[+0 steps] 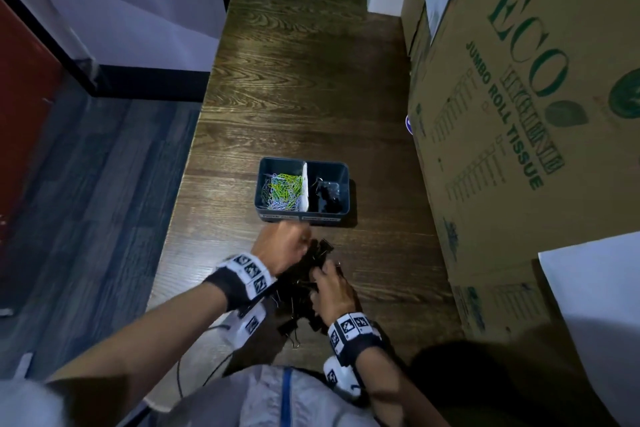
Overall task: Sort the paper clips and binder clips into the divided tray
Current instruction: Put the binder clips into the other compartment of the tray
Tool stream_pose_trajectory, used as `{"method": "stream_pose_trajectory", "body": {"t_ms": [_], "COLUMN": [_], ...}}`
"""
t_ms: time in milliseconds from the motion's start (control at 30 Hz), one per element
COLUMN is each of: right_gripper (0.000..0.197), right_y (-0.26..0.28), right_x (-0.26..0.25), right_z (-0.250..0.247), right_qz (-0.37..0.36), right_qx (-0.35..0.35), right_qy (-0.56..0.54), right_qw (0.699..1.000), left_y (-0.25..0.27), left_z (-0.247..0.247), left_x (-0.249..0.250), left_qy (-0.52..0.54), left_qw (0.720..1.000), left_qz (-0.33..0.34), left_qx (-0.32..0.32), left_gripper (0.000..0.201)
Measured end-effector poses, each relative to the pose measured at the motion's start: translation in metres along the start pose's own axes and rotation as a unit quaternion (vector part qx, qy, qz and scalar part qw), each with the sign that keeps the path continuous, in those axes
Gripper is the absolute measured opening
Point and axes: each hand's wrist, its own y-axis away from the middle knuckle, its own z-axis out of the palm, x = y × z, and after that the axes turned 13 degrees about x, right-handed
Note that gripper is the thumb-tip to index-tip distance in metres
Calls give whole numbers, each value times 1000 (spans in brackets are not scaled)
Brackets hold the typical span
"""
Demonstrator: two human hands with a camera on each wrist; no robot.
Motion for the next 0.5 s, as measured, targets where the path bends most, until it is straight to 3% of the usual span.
{"method": "stream_pose_trajectory", "body": {"t_ms": [33, 133, 200, 400, 500], "right_gripper": [26, 15, 12, 7, 20], "right_y": [-1, -5, -10, -56, -81], "right_x": [2, 6, 5, -11, -17], "right_z": [-1, -9, -19, -85, -122], "right_qz": [2, 16, 28, 49, 52], "right_qx": [4, 43, 81, 197, 261], "right_qy": [-9, -61, -91, -212, -251], "right_qw": [1000, 997, 992, 956, 931], "left_y": [14, 50, 68, 87, 88], "left_z": [10, 38, 51, 72, 70], "left_x": [-8, -29, -35, -45, -47], "left_qy": [-32, -101, -126, -101, -79], "left_qw": [999, 974, 965, 983, 987], "left_qz": [-11, -52, -48, -36, -42], "left_qx": [-42, -193, -226, -147, -130], "left_gripper": [21, 79, 98, 66, 63]}}
